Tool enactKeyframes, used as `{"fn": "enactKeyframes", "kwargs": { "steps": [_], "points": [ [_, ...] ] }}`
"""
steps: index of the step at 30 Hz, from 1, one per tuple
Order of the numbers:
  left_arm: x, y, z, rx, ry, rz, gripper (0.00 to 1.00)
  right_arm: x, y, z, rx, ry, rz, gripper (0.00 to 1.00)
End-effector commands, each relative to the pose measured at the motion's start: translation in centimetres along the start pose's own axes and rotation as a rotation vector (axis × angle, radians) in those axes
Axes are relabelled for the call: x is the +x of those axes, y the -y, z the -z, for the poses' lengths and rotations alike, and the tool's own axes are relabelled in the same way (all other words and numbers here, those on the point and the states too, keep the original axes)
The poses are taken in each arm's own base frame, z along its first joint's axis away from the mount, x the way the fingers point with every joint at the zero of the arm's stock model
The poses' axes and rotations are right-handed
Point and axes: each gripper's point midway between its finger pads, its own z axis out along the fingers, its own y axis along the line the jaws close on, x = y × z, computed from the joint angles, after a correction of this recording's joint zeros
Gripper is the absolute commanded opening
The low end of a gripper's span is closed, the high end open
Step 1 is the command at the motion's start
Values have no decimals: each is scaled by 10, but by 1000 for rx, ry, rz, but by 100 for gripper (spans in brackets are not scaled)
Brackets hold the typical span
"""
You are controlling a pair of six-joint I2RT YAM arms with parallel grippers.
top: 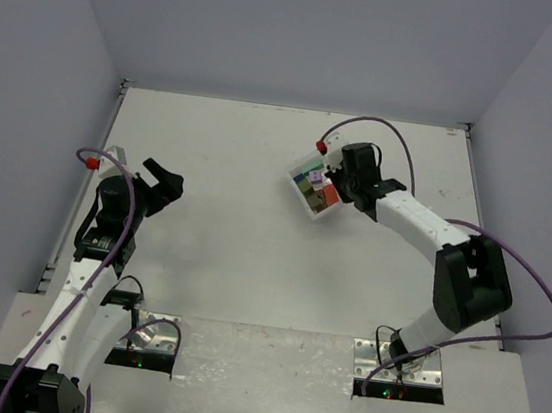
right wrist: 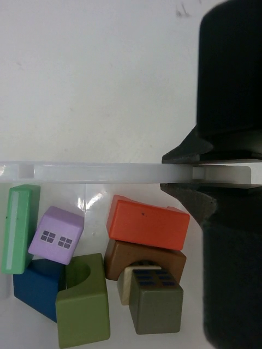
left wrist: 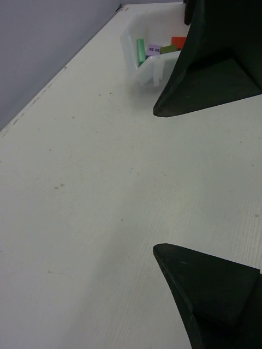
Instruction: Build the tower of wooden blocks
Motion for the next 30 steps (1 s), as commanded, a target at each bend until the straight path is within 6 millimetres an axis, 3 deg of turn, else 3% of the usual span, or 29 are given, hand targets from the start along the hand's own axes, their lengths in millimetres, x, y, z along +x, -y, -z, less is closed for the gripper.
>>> {"fn": "enactKeyframes", "kwargs": {
  "steps": [1,8,16,30],
  "points": [
    [-15,3,2,-2,49,-2,100,-86,26,51,89,281,523,0],
    [-17,-5,-2,-50,55,-5,100,-75,35,66,368,41,958,0],
    [-14,-5,-5,-54,35,-7,100,-70,45,69,594,-202,1166,0],
    [2,-2,-13,-17,-24,-5,100,-56,2,55,667,-362,1343,0]
  ]
}}
